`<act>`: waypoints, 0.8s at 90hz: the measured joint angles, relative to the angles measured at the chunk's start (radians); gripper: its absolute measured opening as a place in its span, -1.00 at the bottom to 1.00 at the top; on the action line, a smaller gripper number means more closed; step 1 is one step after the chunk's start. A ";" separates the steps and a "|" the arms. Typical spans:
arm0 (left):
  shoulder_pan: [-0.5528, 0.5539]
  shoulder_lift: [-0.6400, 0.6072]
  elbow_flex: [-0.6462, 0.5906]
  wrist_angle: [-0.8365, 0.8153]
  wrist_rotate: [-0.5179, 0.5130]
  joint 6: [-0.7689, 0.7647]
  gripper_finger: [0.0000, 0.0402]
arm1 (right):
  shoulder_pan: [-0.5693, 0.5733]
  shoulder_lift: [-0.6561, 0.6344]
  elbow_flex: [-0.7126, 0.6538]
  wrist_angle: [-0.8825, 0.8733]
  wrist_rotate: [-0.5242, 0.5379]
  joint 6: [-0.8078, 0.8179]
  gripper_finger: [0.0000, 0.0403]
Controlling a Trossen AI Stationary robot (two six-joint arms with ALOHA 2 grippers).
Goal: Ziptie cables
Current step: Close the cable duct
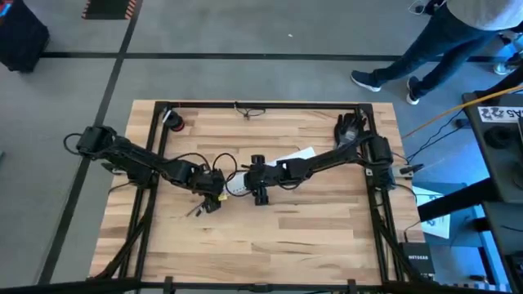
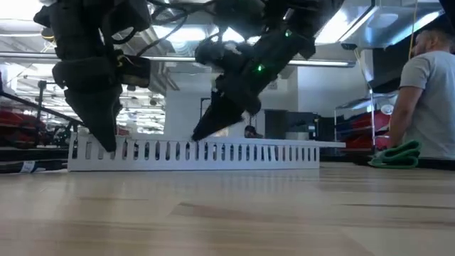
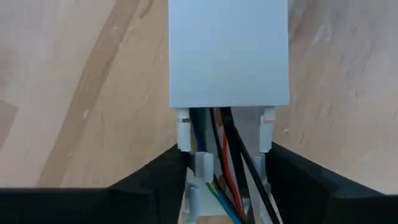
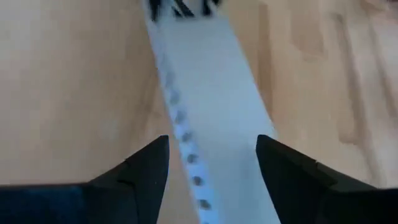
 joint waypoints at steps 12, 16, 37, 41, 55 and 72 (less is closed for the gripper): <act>-0.001 0.000 0.000 0.000 0.000 -0.013 0.07 | -0.040 -0.010 0.094 -0.137 -0.087 0.021 0.32; -0.001 0.001 0.000 0.002 0.000 -0.014 0.09 | -0.048 -0.010 0.119 -0.163 -0.104 0.020 0.38; -0.001 -0.011 0.006 -0.004 0.015 -0.012 0.18 | -0.068 -0.011 0.201 -0.291 -0.102 -0.068 0.61; -0.001 -0.018 0.019 -0.021 0.020 -0.018 0.19 | -0.071 -0.012 0.210 -0.318 -0.106 -0.090 0.62; -0.009 -0.050 0.066 -0.056 0.023 -0.011 0.19 | -0.071 -0.013 0.212 -0.349 -0.120 -0.107 0.61; -0.009 -0.077 0.076 -0.078 0.010 0.009 0.19 | -0.071 -0.013 0.197 -0.265 -0.121 -0.071 0.59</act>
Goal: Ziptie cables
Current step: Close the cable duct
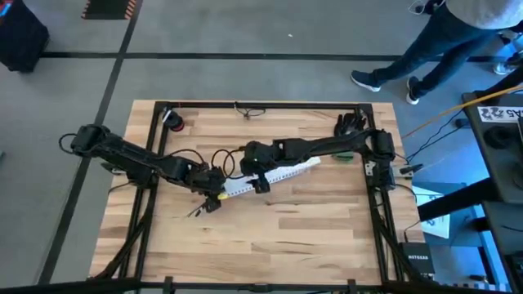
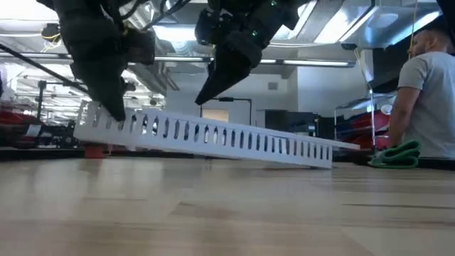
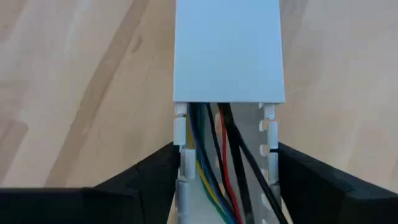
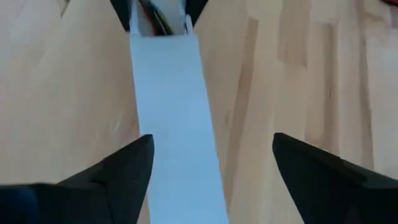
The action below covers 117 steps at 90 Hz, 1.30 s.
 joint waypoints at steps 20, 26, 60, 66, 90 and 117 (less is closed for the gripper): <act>0.032 0.000 -0.028 0.006 0.029 -0.010 0.19 | 0.001 0.009 -0.002 0.057 0.000 0.022 0.59; 0.052 0.001 -0.032 0.001 0.059 -0.010 0.19 | 0.000 0.013 -0.002 0.065 0.000 0.026 0.59; 0.087 -0.016 0.041 -0.060 0.204 0.036 0.19 | 0.000 0.018 -0.002 0.111 0.021 0.025 0.59; 0.087 -0.015 0.041 -0.057 0.199 -0.002 0.19 | 0.000 0.018 -0.002 0.126 0.022 0.025 0.59; 0.088 -0.012 0.041 -0.060 0.190 0.019 0.19 | 0.001 0.028 -0.002 0.154 0.038 0.053 0.58; 0.078 -0.011 0.041 -0.065 0.204 0.073 0.33 | 0.002 0.090 -0.002 0.223 -0.016 0.153 0.58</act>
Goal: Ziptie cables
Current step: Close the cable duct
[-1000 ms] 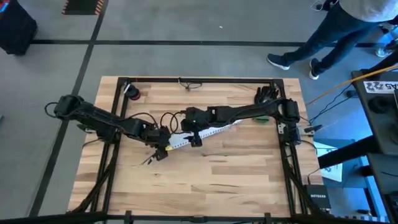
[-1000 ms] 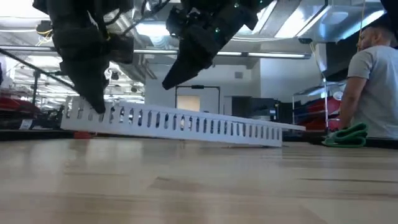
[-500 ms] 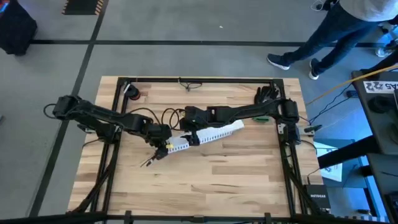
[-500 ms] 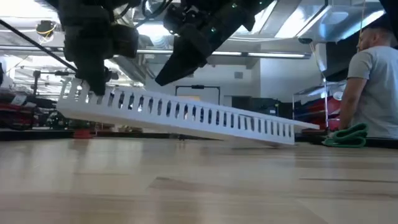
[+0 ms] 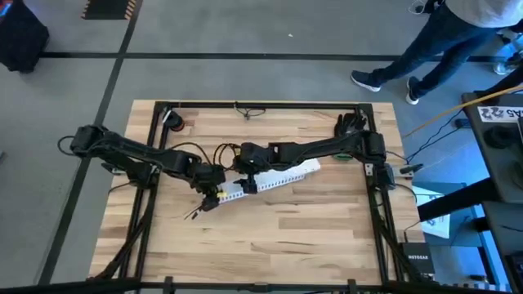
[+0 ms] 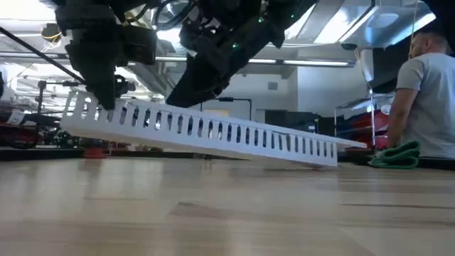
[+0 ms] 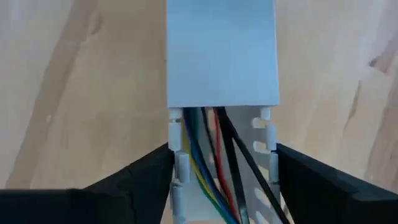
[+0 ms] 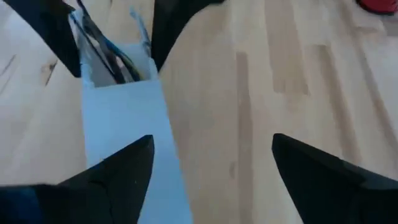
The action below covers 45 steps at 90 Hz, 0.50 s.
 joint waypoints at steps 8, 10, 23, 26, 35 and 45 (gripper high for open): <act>0.002 0.000 0.000 -0.001 -0.014 0.017 0.34 | 0.000 0.001 0.000 0.005 0.000 0.003 0.58; 0.002 0.000 0.000 0.002 -0.019 0.028 0.35 | 0.000 0.004 0.000 0.006 0.000 0.003 0.58; 0.001 0.000 0.000 0.004 -0.028 0.051 0.35 | 0.000 0.029 0.000 -0.003 -0.028 0.003 0.58; 0.002 0.000 0.000 0.003 -0.030 0.047 0.35 | 0.001 0.034 0.000 0.003 -0.033 0.003 0.58; 0.002 -0.001 0.000 -0.007 -0.031 0.048 0.35 | 0.006 0.035 -0.001 -0.002 -0.034 0.005 0.58; 0.001 -0.001 0.000 -0.006 -0.031 0.047 0.34 | 0.008 0.039 -0.001 0.005 -0.025 0.004 0.58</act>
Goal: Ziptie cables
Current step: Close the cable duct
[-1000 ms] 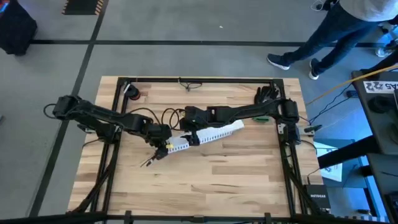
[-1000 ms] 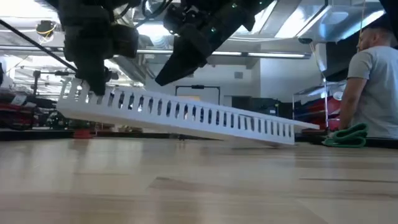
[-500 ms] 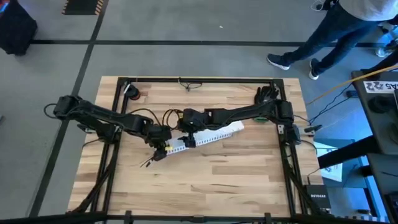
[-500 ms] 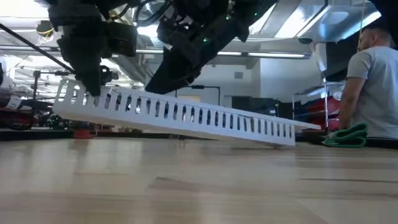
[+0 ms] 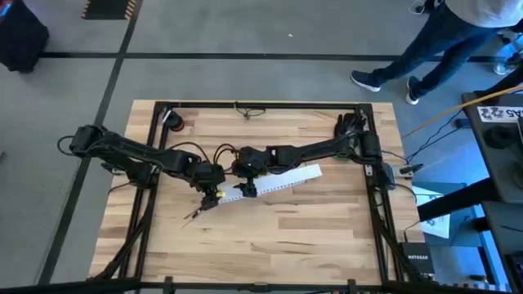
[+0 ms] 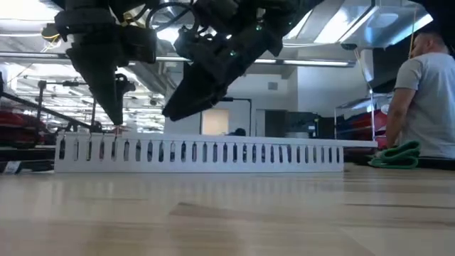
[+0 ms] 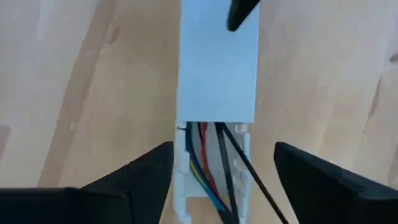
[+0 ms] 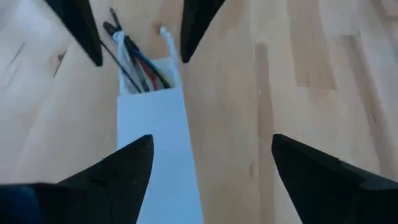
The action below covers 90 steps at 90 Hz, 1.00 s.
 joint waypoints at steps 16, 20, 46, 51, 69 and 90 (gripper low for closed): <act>0.000 0.000 0.000 0.006 0.000 0.000 0.32 | 0.000 0.001 0.000 -0.006 0.024 0.003 0.58; 0.000 0.000 0.000 0.006 0.000 0.000 0.32 | 0.000 0.001 0.000 -0.006 0.025 0.003 0.58; 0.000 0.000 0.000 0.008 -0.015 -0.003 0.32 | 0.000 0.001 0.000 -0.004 0.055 0.041 0.58; 0.000 0.000 0.000 0.012 -0.030 -0.004 0.32 | 0.000 0.001 0.000 -0.004 0.065 0.043 0.58; 0.000 0.000 0.000 0.010 -0.033 -0.020 0.32 | -0.001 0.001 0.000 -0.004 0.069 0.043 0.58; 0.007 0.000 0.000 0.013 -0.030 -0.059 0.32 | -0.001 0.001 0.000 -0.004 0.069 0.041 0.58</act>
